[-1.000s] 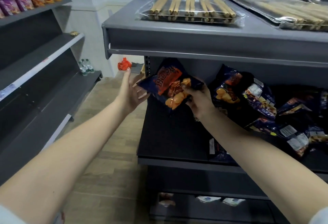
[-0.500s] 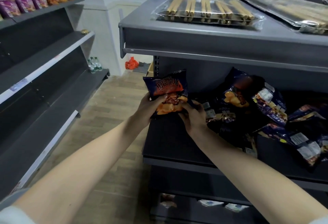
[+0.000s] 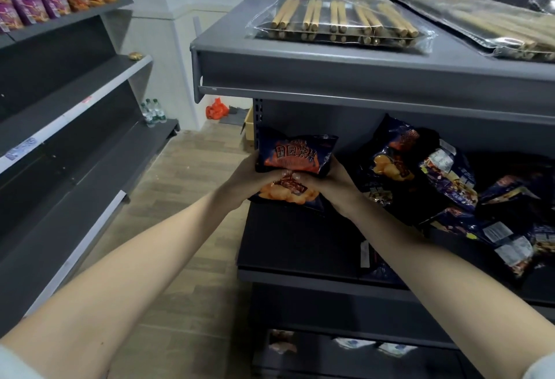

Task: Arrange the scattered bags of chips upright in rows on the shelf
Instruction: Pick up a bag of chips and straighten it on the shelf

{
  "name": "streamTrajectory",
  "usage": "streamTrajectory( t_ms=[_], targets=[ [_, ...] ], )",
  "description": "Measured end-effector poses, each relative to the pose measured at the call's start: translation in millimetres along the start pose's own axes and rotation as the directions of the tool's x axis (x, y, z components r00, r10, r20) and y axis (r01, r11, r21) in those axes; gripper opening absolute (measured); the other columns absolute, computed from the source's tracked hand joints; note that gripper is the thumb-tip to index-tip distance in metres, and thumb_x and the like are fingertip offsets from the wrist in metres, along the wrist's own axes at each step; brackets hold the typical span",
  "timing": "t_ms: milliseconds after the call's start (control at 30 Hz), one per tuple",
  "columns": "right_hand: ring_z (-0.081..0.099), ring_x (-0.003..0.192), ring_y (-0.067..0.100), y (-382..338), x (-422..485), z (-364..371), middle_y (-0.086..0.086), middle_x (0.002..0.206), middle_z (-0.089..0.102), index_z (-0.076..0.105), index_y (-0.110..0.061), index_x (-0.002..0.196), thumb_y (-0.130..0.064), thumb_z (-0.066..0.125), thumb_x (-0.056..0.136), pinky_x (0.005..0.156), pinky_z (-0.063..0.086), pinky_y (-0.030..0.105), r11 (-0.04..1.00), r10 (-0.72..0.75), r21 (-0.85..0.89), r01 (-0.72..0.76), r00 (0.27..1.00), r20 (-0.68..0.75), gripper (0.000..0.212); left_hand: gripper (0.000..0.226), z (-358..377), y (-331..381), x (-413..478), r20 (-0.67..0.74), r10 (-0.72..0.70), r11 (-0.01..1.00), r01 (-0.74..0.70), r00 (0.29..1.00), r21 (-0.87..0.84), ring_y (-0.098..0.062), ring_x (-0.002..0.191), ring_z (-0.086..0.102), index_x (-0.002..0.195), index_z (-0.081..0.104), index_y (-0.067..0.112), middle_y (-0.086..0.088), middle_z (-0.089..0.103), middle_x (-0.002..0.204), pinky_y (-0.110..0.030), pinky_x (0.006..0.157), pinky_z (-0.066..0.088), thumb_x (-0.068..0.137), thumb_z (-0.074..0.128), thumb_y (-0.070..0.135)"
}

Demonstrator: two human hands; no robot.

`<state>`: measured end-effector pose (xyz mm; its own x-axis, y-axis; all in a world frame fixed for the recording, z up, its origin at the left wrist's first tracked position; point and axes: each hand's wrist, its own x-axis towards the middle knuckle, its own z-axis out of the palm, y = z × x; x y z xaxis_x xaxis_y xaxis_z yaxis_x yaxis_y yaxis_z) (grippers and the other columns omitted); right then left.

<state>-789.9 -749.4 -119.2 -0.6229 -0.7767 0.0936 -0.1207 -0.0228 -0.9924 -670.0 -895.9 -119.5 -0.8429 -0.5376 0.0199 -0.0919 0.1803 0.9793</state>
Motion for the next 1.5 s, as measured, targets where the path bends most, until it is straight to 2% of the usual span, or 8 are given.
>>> streamTrajectory(
  t_ms=[267,467,567,667,933,1233,1333,1500],
  targets=[
    [0.059,0.113,0.021,8.0,-3.7,-0.2,0.007,0.119,0.063,0.047,-0.007,0.127,-0.003,0.078,0.072,0.096,0.049,0.036,0.999,0.027,-0.046,-0.028,0.999,-0.019,0.063,0.040,1.7,-9.5,-4.6,0.068,0.012,0.997,-0.017,0.998,0.070,0.011,0.085,0.061,0.106,0.050,0.042,0.018,0.063,0.100,-0.006,0.067,0.046,0.080,0.072,0.022],
    [0.059,0.113,0.023,-4.0,15.2,-15.5,0.012,0.122,0.061,0.047,-0.007,0.127,-0.004,0.078,0.073,0.099,0.047,0.045,1.000,0.026,-0.003,-0.027,0.992,-0.127,0.062,0.043,-6.6,-26.8,-15.4,0.085,0.029,0.964,-0.050,0.996,0.262,0.000,0.103,0.056,0.121,0.046,0.035,0.022,0.057,0.106,-0.009,0.075,0.040,0.083,0.066,0.041],
    [0.058,0.113,0.021,-4.8,24.8,-21.6,0.008,0.121,0.062,0.048,-0.012,0.124,-0.003,0.078,0.073,0.099,0.047,0.042,0.998,0.052,-0.021,-0.056,0.990,-0.133,0.060,0.075,-6.2,-43.1,-23.7,0.143,-0.048,0.824,-0.042,0.989,0.565,-0.020,0.128,0.040,0.141,0.032,0.026,0.000,0.044,0.138,-0.032,0.098,0.040,0.080,0.060,0.059],
    [0.058,0.112,0.020,-2.6,31.6,-21.3,0.005,0.117,0.062,0.047,-0.014,0.121,-0.003,0.079,0.072,0.098,0.048,0.039,0.994,0.060,-0.082,-0.070,0.991,-0.119,0.059,0.099,-0.7,-53.3,-31.3,0.146,-0.029,0.583,-0.103,0.989,0.806,-0.024,0.140,0.020,0.150,0.004,0.017,-0.007,0.019,0.155,-0.038,0.110,0.028,0.079,0.049,0.069],
    [0.055,0.110,0.015,6.6,47.5,-17.6,0.001,0.120,0.057,0.039,-0.012,0.130,-0.011,0.078,0.075,0.095,0.047,0.032,0.984,0.084,-0.140,-0.110,0.980,-0.178,0.068,0.094,7.6,-70.9,-42.1,0.182,0.038,0.347,-0.184,0.982,0.920,-0.029,0.141,0.015,0.150,0.005,0.013,-0.009,0.012,0.156,-0.040,0.114,0.020,0.082,0.033,0.072],
    [0.060,0.103,0.017,26.4,61.5,-1.2,0.001,0.110,0.061,0.050,-0.009,0.124,-0.012,0.077,0.077,0.070,0.049,0.015,0.979,0.049,-0.180,-0.091,0.973,-0.225,0.054,0.083,8.5,-84.3,-43.1,0.192,0.041,0.362,-0.194,0.980,0.912,-0.025,0.143,0.009,0.149,0.017,0.019,-0.004,0.013,0.156,-0.039,0.115,0.015,0.084,0.025,0.070],
    [0.059,0.104,0.017,35.3,65.7,4.4,0.004,0.115,0.061,0.050,-0.009,0.122,-0.015,0.077,0.077,0.082,0.050,0.027,0.968,0.053,-0.225,-0.115,0.963,-0.265,0.053,0.086,8.5,-85.8,-43.7,0.179,0.061,0.368,-0.189,0.982,0.911,-0.025,0.143,0.010,0.148,0.020,0.020,-0.003,0.016,0.156,-0.039,0.115,0.016,0.080,0.021,0.073],
    [0.055,0.109,0.017,44.9,73.1,7.6,0.004,0.120,0.058,0.043,-0.011,0.127,-0.014,0.078,0.075,0.088,0.048,0.031,0.963,0.070,-0.225,-0.148,0.945,-0.320,0.063,0.090,8.9,-83.9,-44.7,0.166,0.071,0.357,-0.181,0.984,0.916,-0.026,0.142,0.013,0.147,0.023,0.020,-0.003,0.019,0.155,-0.039,0.114,0.017,0.076,0.016,0.075]
  ],
)
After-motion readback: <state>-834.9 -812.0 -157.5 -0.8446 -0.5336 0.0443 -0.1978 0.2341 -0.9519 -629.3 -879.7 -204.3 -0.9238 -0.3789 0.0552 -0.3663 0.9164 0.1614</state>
